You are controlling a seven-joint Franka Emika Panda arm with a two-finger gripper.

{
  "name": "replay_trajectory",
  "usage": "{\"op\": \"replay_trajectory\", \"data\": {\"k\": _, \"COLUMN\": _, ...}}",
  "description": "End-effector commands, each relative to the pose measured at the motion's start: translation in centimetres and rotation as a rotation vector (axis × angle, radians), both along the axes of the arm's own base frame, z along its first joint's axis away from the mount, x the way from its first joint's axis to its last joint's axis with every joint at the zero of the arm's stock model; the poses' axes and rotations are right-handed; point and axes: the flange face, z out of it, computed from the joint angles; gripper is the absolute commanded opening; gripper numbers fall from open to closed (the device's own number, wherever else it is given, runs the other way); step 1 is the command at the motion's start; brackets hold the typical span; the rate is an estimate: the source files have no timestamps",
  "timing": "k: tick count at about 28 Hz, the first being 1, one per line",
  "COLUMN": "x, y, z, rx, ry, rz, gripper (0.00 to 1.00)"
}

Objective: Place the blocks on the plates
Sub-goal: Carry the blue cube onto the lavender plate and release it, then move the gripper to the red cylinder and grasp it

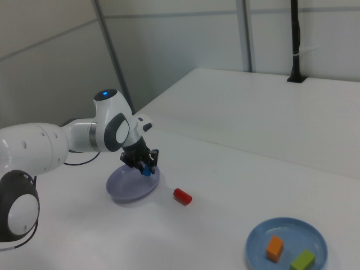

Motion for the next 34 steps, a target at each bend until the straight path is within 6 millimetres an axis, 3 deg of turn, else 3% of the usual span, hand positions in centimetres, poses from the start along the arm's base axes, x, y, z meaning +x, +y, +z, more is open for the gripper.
{"op": "replay_trajectory", "data": {"k": 1, "x": -1.1, "y": 0.7, "z": -0.7, "rx": -0.014, "ry": 0.037, "rz": -0.03, "gripper": 0.49}}
{"op": "replay_trajectory", "data": {"k": 4, "x": -1.5, "y": 0.8, "z": -1.1, "rx": -0.014, "ry": 0.068, "rz": -0.079, "gripper": 0.59}}
{"op": "replay_trajectory", "data": {"k": 7, "x": -2.2, "y": 2.4, "z": -1.2, "rx": -0.015, "ry": 0.076, "rz": -0.076, "gripper": 0.68}}
{"op": "replay_trajectory", "data": {"k": 11, "x": -2.2, "y": 1.3, "z": 0.5, "rx": -0.022, "ry": 0.09, "rz": -0.122, "gripper": 0.72}}
{"op": "replay_trajectory", "data": {"k": 15, "x": -1.3, "y": -3.3, "z": 4.2, "rx": 0.002, "ry": 0.087, "rz": -0.193, "gripper": 0.75}}
{"op": "replay_trajectory", "data": {"k": 20, "x": -0.4, "y": -7.2, "z": 5.4, "rx": 0.033, "ry": 0.084, "rz": -0.265, "gripper": 0.82}}
{"op": "replay_trajectory", "data": {"k": 23, "x": -0.3, "y": -9.3, "z": 4.8, "rx": 0.01, "ry": 0.108, "rz": -0.294, "gripper": 1.0}}
{"op": "replay_trajectory", "data": {"k": 30, "x": -0.8, "y": -14.2, "z": 2.2, "rx": -0.08, "ry": 0.183, "rz": -0.358, "gripper": 1.0}}
{"op": "replay_trajectory", "data": {"k": 34, "x": -0.7, "y": -15.6, "z": 0.5, "rx": -0.089, "ry": 0.202, "rz": -0.408, "gripper": 1.0}}
